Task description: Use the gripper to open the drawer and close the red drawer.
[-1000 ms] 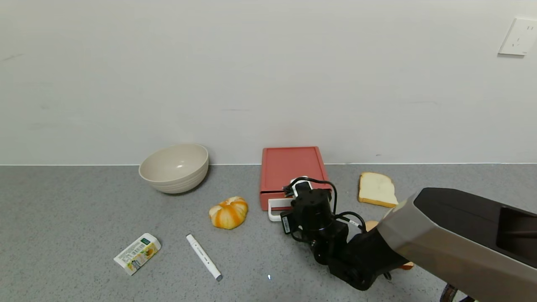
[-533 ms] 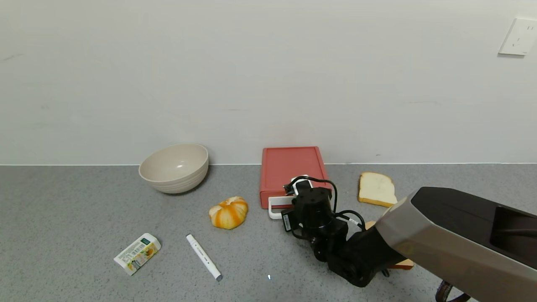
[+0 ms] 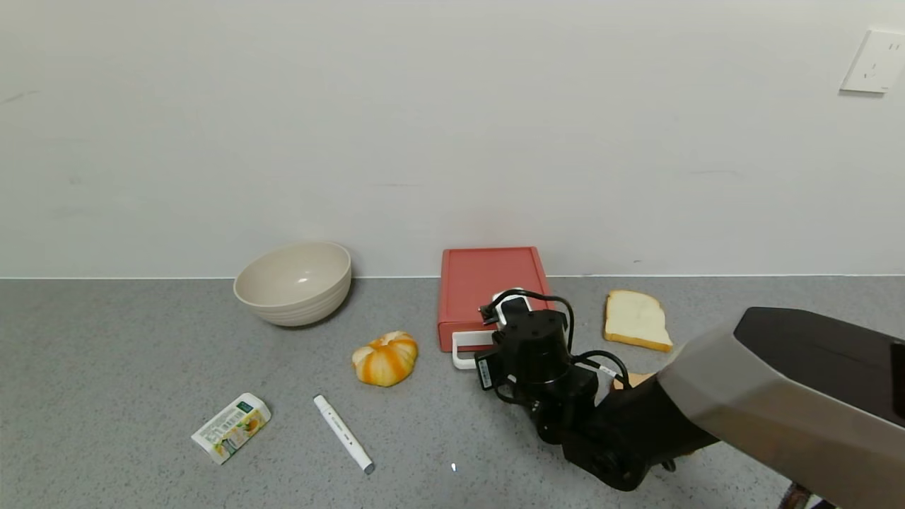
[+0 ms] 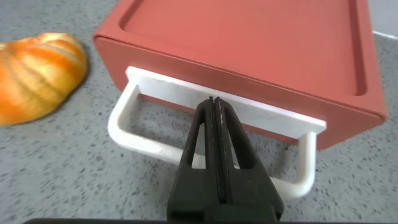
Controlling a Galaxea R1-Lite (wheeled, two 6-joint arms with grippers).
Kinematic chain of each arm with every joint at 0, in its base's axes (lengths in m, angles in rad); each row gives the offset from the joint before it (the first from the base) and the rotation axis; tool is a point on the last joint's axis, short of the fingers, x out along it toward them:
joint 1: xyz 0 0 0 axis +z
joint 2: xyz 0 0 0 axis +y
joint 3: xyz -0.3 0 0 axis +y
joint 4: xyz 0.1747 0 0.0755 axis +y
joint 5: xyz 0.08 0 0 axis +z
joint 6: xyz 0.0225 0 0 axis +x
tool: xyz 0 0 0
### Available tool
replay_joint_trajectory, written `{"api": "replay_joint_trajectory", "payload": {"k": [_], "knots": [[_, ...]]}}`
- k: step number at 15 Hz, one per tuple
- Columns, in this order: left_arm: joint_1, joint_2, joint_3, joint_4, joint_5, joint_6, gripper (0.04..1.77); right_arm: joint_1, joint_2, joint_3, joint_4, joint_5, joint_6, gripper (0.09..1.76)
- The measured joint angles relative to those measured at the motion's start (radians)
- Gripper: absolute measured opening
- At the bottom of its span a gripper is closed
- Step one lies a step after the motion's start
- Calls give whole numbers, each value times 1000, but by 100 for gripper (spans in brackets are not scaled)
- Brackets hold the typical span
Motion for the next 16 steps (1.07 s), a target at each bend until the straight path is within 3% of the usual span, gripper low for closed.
{"api": "replay_joint_trajectory", "payload": {"k": [7, 10, 14, 16], "knots": [[0, 0, 0, 0, 1, -3, 173, 44, -297, 161, 100, 33, 0, 12], [0, 0, 0, 0, 1, -2, 173, 31, -455, 222, 187, 116, 0, 12], [0, 0, 0, 0, 1, -3, 173, -11, -636, 339, 287, 296, -25, 11], [0, 0, 0, 0, 2, -5, 173, -50, -709, 374, 357, 331, -30, 12]]}}
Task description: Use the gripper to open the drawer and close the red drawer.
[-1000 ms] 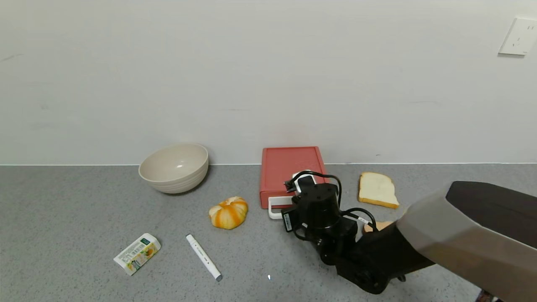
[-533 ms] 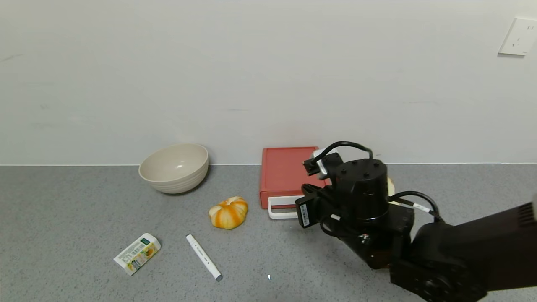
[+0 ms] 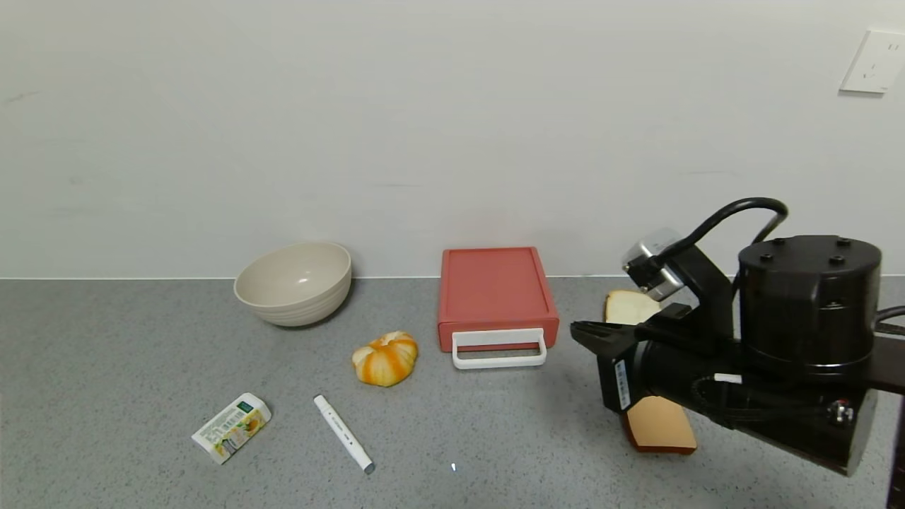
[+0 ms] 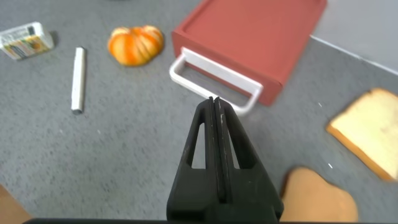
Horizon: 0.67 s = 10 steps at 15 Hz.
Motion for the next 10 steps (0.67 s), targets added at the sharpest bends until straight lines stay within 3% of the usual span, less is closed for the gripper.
{"api": "replay_joint_trajectory", "payload": {"k": [3, 9, 10], "knots": [[0, 0, 0, 0, 0, 0, 173, -57, -86, 33, 82, 17, -11, 12], [0, 0, 0, 0, 1, 0, 173, -135, -209, 139, 87, 81, -9, 11], [0, 0, 0, 0, 1, 0, 173, -144, -232, 159, 87, 82, -8, 29]]}}
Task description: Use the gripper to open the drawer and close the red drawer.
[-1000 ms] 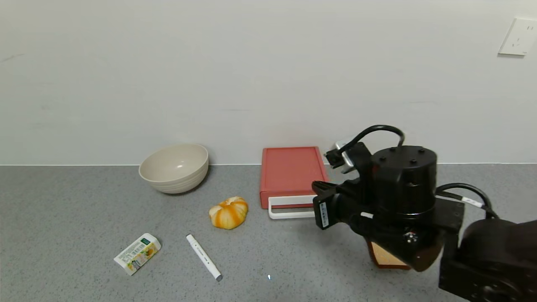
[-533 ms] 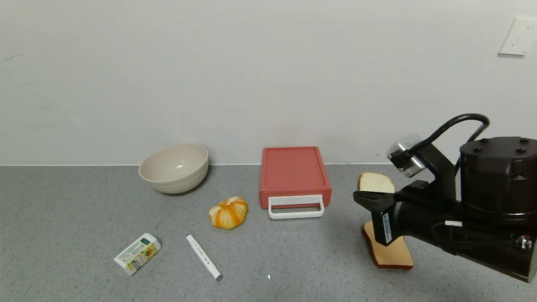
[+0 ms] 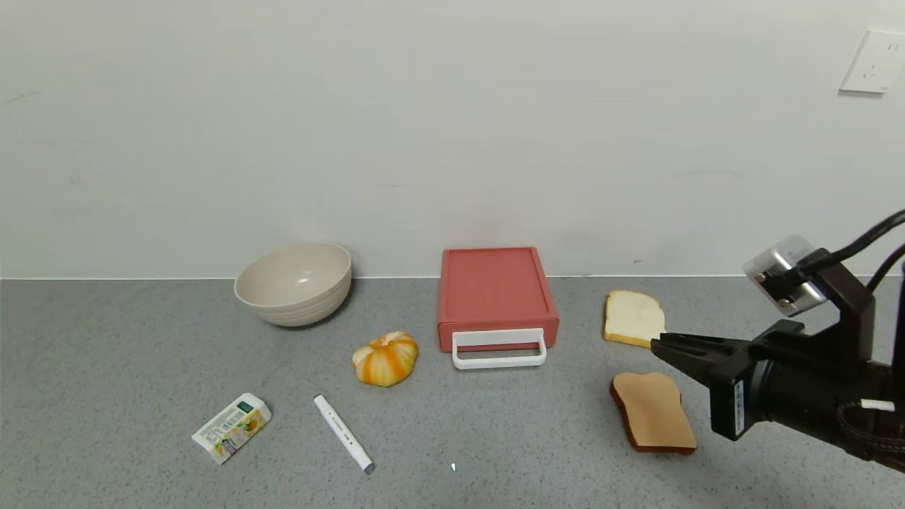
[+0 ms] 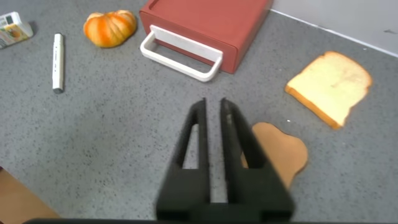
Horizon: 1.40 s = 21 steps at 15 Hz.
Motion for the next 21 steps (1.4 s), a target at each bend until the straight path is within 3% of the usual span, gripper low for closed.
{"api": "replay_joint_trajectory", "payload": {"k": [3, 9, 13, 21], "knots": [[0, 0, 0, 0, 0, -1, 173, -18, -67, 54, -2, 11, 15, 75], [0, 0, 0, 0, 0, -1, 173, -32, -225, 160, 4, 13, 44, 126], [0, 0, 0, 0, 0, 0, 173, -91, -354, 204, 75, 7, 44, 144], [0, 0, 0, 0, -1, 0, 173, -315, -703, 182, 420, -56, 41, 161]]}}
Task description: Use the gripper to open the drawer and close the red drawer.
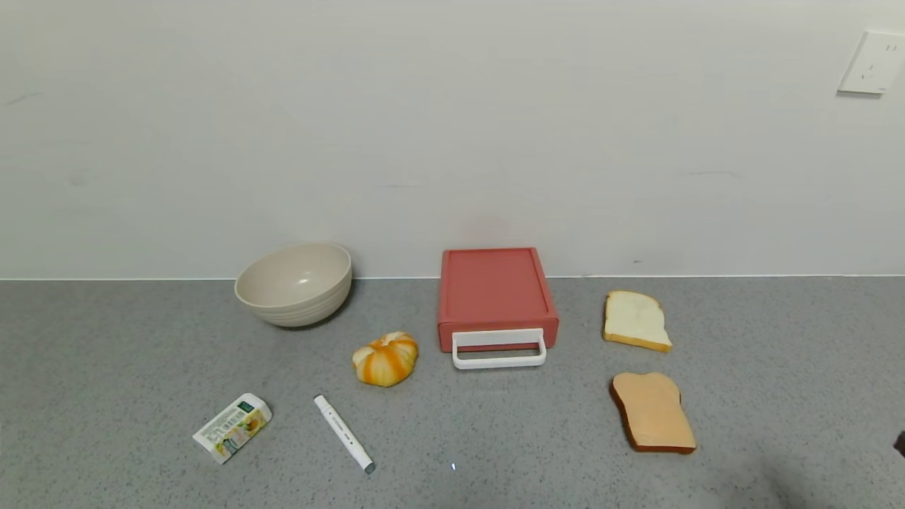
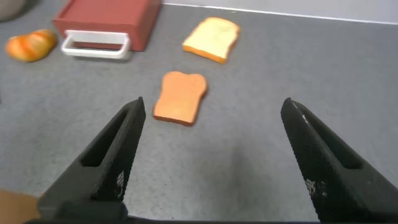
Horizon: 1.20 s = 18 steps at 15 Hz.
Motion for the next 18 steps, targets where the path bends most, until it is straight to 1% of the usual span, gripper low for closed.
{"api": "replay_joint_trajectory", "payload": {"k": [3, 6, 10, 13, 15, 18], "knots": [[0, 0, 0, 0, 0, 0, 173, -86, -97, -44, 129, -67, 0, 164], [0, 0, 0, 0, 0, 0, 173, -161, -179, -80, 194, -143, -1, 166], [0, 0, 0, 0, 0, 0, 173, -236, -280, -101, 276, -192, -49, 168], [0, 0, 0, 0, 1, -1, 173, -259, -365, -82, 281, -168, -62, 169], [0, 0, 0, 0, 0, 0, 173, -246, -457, -47, 281, -103, -65, 169], [0, 0, 0, 0, 0, 0, 173, -238, -584, 23, 257, -39, -68, 170]]}}
